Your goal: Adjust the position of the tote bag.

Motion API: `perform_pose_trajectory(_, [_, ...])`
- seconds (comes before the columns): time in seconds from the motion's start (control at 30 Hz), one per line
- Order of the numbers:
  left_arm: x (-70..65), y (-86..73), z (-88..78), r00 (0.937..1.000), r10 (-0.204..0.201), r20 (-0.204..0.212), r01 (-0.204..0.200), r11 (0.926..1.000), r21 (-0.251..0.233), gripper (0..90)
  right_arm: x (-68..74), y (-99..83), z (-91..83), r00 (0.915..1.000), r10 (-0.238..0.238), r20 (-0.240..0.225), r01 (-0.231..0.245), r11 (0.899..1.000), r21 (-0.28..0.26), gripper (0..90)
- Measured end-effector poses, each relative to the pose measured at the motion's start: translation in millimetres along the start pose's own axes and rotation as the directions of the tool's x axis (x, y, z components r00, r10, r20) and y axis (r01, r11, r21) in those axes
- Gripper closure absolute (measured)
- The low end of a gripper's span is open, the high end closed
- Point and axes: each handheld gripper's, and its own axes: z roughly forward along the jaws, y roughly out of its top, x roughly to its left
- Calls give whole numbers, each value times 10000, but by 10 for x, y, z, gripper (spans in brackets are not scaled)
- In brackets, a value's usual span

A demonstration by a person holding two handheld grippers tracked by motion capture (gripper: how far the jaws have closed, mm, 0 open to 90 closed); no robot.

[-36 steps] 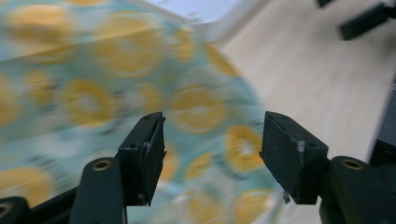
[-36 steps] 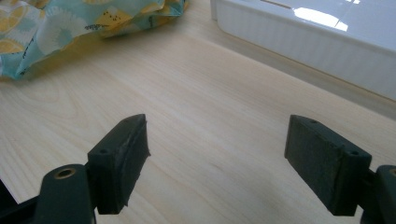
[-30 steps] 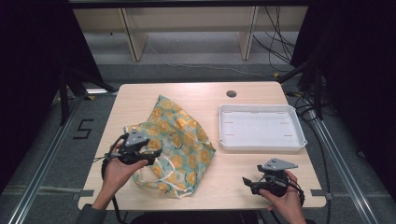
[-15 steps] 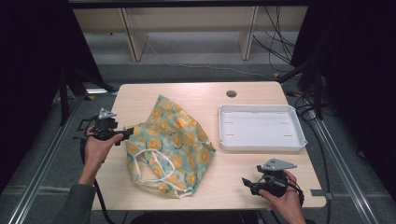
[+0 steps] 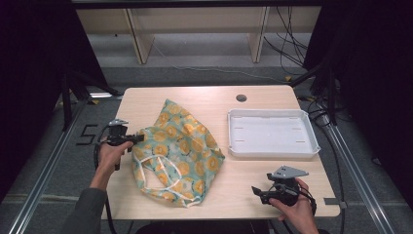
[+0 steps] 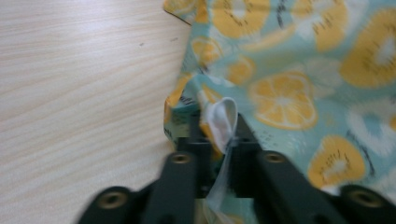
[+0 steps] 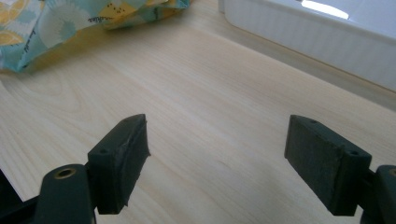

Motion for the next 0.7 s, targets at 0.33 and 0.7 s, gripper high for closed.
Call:
perform_pose_trajectory(0.33, [-218, -370, -324, 9955, 920, 241, -910, 9951, -398, 886, 90, 59, 39, 9994, -134, -310, 138, 9998, 133, 233])
perform_pose_trajectory(0.7, [-483, -604, -484, 9844, 1687, 501, -1686, 9857, -71, 885, 349, 332, 321, 9888, -560, -1381, 532, 9983, -234, 228])
